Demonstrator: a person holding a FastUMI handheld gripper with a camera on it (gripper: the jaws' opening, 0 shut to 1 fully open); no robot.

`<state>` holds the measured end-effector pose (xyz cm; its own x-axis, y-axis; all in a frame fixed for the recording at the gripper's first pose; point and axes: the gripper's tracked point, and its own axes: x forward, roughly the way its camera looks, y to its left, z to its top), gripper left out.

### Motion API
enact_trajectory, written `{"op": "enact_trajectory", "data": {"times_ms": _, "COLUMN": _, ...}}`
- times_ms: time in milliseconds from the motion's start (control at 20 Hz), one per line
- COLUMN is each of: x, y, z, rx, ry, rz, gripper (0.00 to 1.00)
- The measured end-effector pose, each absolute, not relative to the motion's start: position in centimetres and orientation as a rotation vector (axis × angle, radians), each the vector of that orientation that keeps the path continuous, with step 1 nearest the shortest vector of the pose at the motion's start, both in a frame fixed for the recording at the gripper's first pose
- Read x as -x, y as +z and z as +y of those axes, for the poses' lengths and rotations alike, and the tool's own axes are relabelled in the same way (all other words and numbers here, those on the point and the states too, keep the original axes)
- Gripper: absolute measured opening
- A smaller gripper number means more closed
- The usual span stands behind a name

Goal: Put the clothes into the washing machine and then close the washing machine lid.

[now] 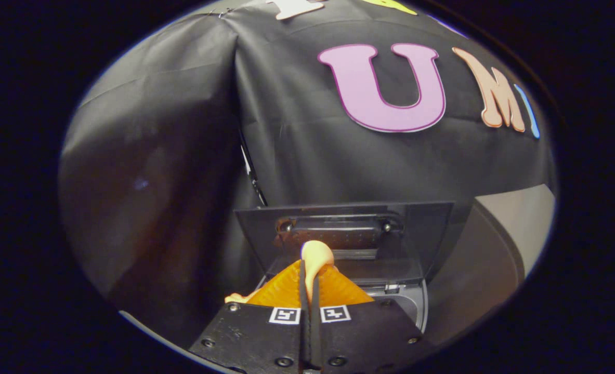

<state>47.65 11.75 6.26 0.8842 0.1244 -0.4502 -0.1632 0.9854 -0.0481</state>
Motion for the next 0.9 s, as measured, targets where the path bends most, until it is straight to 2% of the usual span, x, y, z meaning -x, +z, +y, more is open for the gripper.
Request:
{"op": "enact_trajectory", "data": {"times_ms": 50, "x": -47.9, "y": 5.3, "z": 11.2, "rx": 0.123, "ry": 0.133, "rz": 0.490, "gripper": 0.02}}
{"op": "enact_trajectory", "data": {"times_ms": 350, "x": -48.8, "y": 3.9, "z": 10.8, "rx": 0.201, "ry": 0.117, "rz": 0.470, "gripper": 1.00}}
{"op": "enact_trajectory", "data": {"times_ms": 450, "x": -49.0, "y": 4.5, "z": 11.3, "rx": 0.178, "ry": 0.123, "rz": 0.446, "gripper": 0.97}}
{"op": "enact_trajectory", "data": {"times_ms": 700, "x": -50.8, "y": 8.3, "z": 12.4, "rx": 0.128, "ry": 0.120, "rz": 0.308, "gripper": 0.97}}
{"op": "enact_trajectory", "data": {"times_ms": 900, "x": -52.9, "y": 9.7, "z": 12.0, "rx": 0.111, "ry": 0.092, "rz": 0.293, "gripper": 0.97}}
